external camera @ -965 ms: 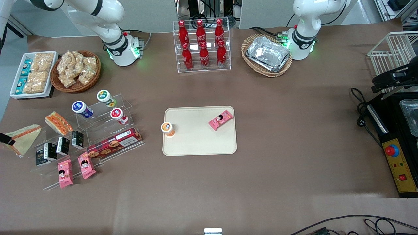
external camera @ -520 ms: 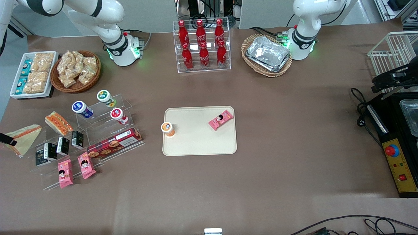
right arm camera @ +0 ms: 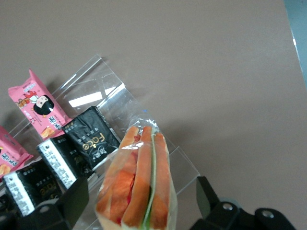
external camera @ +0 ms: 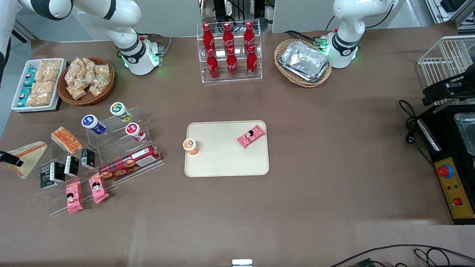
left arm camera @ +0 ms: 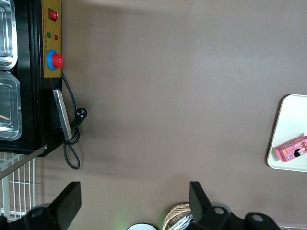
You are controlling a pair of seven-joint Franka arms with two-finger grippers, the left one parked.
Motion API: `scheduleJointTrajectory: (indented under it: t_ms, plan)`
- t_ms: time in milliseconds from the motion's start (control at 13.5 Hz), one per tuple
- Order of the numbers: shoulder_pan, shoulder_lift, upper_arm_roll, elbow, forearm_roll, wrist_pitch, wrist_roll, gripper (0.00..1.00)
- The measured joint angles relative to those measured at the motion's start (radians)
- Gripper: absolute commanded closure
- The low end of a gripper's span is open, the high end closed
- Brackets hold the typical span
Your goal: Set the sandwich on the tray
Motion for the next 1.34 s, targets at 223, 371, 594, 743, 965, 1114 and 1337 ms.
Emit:
scheduleJointTrajectory:
  t_ms: [223, 371, 594, 743, 965, 1114, 1337]
  plan:
    - [0.0, 0.0, 0.0, -0.001, 0.0, 0.001, -0.003, 0.73]
    - [0.0, 0.0, 0.0, -0.002, 0.001, -0.002, -0.02, 0.95]
    - [0.001, -0.002, 0.0, -0.002, 0.001, -0.003, -0.042, 1.0]
    - [0.001, -0.003, 0.0, -0.002, 0.002, -0.004, -0.073, 1.0]
    - [0.001, -0.003, -0.001, -0.002, 0.002, -0.004, -0.094, 1.0]
    - [0.001, -0.004, -0.001, 0.0, 0.002, -0.012, -0.096, 1.0]
    - [0.001, -0.006, -0.001, 0.015, 0.002, -0.03, -0.097, 1.0]
